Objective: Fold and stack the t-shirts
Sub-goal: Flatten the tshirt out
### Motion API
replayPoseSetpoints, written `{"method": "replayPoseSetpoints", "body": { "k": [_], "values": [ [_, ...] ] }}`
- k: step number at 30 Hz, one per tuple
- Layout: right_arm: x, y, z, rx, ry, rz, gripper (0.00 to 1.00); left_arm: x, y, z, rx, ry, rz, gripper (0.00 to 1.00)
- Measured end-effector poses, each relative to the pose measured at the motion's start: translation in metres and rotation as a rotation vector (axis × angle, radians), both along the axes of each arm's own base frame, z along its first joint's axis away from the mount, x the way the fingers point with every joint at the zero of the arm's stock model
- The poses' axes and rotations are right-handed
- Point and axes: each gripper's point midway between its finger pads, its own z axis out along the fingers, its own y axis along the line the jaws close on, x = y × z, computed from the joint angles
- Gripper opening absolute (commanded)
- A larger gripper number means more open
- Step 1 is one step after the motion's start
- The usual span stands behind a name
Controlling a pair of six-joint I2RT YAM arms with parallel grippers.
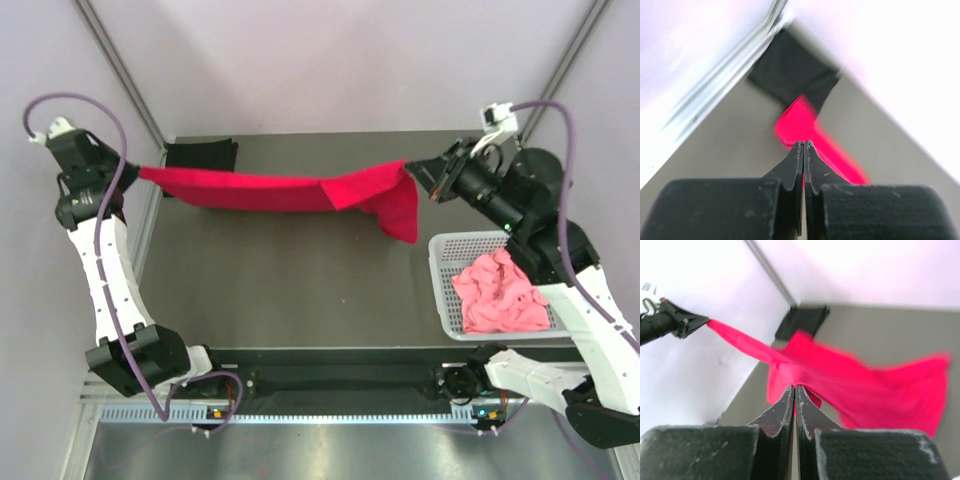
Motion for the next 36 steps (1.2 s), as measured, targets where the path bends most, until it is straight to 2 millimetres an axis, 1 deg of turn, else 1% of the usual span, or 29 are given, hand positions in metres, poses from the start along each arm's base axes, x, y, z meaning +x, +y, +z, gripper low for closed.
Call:
{"method": "replayPoseSetpoints", "body": {
  "k": [1,2,4,6,11,14,19,20,22,24,27,28,31,34,35,36],
  "values": [
    [0.001,-0.004,0.014,0.001,-0.029,-0.011,0.00,0.002,0.000,0.015,0.008,-0.033,-0.004,0.00],
    [0.001,-0.007,0.024,0.003,-0.050,-0.019,0.00,0.004,0.000,0.030,0.016,-0.066,-0.004,0.00],
    [0.002,-0.014,0.039,-0.003,-0.083,-0.039,0.00,0.006,-0.003,0.051,0.023,-0.113,-0.015,0.00],
    [0.003,-0.019,0.048,-0.014,-0.100,-0.054,0.00,0.005,-0.005,0.063,0.025,-0.141,-0.024,0.00],
    [0.000,-0.027,0.063,-0.048,-0.121,-0.073,0.00,0.006,-0.011,0.087,0.024,-0.186,-0.039,0.00],
    [-0.006,-0.032,0.078,-0.051,-0.141,-0.079,0.00,0.008,-0.016,0.113,0.041,-0.233,-0.054,0.00],
    [-0.021,-0.042,0.116,-0.029,-0.219,-0.092,0.00,0.004,-0.021,0.162,0.088,-0.338,-0.064,0.00],
    [-0.023,-0.044,0.124,-0.025,-0.239,-0.097,0.00,0.004,-0.021,0.169,0.092,-0.356,-0.065,0.00],
    [-0.023,-0.047,0.134,-0.023,-0.267,-0.109,0.00,0.005,-0.022,0.183,0.102,-0.398,-0.069,0.00],
    [-0.019,-0.048,0.137,-0.032,-0.281,-0.124,0.00,0.010,-0.021,0.192,0.098,-0.433,-0.073,0.00],
    [0.000,-0.048,0.136,-0.050,-0.286,-0.151,0.00,0.027,-0.018,0.196,0.073,-0.505,-0.075,0.00],
    [0.010,-0.048,0.134,-0.056,-0.282,-0.163,0.00,0.034,-0.016,0.189,0.052,-0.519,-0.071,0.00],
    [0.049,-0.047,0.124,-0.069,-0.259,-0.193,0.00,0.057,-0.009,0.164,-0.022,-0.523,-0.057,0.00],
    [0.097,-0.049,0.104,-0.068,-0.203,-0.214,0.00,0.080,-0.004,0.154,-0.069,-0.535,-0.061,0.00],
    [0.116,-0.051,0.095,-0.064,-0.182,-0.223,0.00,0.088,-0.003,0.151,-0.083,-0.543,-0.065,0.00],
    [0.127,-0.053,0.090,-0.059,-0.165,-0.226,0.00,0.094,-0.003,0.150,-0.096,-0.551,-0.067,0.00]
  ]
}}
